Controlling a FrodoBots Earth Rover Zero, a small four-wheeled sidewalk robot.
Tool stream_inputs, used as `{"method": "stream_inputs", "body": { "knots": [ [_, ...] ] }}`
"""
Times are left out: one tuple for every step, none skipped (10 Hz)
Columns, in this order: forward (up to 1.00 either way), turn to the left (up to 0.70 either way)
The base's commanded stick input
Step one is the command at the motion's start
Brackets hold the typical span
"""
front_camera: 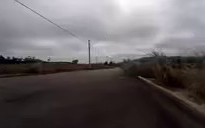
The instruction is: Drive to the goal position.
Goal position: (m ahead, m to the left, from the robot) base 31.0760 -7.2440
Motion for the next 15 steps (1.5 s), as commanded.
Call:
{"method": "stream_inputs", "body": {
  "knots": [
    [0.7,0.0],
    [0.7,0.0],
    [0.7,0.0],
    [0.7,0.0],
    [0.7,0.0],
    [0.7,0.0],
    [0.7,0.0],
    [0.7,0.0],
    [0.7,0.0],
    [0.7,0.0],
    [0.7,0.0],
    [0.7,0.0],
    [0.7,0.0],
    [0.7,0.0],
    [0.7,0.0]
  ]
}}
